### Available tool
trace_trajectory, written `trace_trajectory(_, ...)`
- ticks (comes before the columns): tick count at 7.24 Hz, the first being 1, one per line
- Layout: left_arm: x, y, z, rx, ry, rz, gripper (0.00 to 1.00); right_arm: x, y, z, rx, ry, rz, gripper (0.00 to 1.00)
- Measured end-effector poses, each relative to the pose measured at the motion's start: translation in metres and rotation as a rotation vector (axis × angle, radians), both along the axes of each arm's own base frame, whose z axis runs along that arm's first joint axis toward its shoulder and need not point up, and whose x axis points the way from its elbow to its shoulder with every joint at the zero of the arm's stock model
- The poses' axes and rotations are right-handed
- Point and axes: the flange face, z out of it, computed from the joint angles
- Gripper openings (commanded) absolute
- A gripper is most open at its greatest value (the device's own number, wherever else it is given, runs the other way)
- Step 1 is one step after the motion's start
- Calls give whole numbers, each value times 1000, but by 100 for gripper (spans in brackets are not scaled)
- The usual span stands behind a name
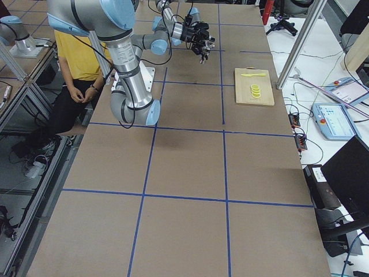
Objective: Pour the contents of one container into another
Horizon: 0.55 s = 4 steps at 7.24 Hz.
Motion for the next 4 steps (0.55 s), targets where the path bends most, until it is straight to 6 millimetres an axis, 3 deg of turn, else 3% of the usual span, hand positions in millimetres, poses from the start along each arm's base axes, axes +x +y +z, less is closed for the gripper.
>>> trace_trajectory(2,0,0,0,0,-1,0,0,0,6,-4,-42,-200,-2,0)
trace_trajectory(4,0,0,0,0,0,0,0,11,9,-12,-60,-285,-15,0)
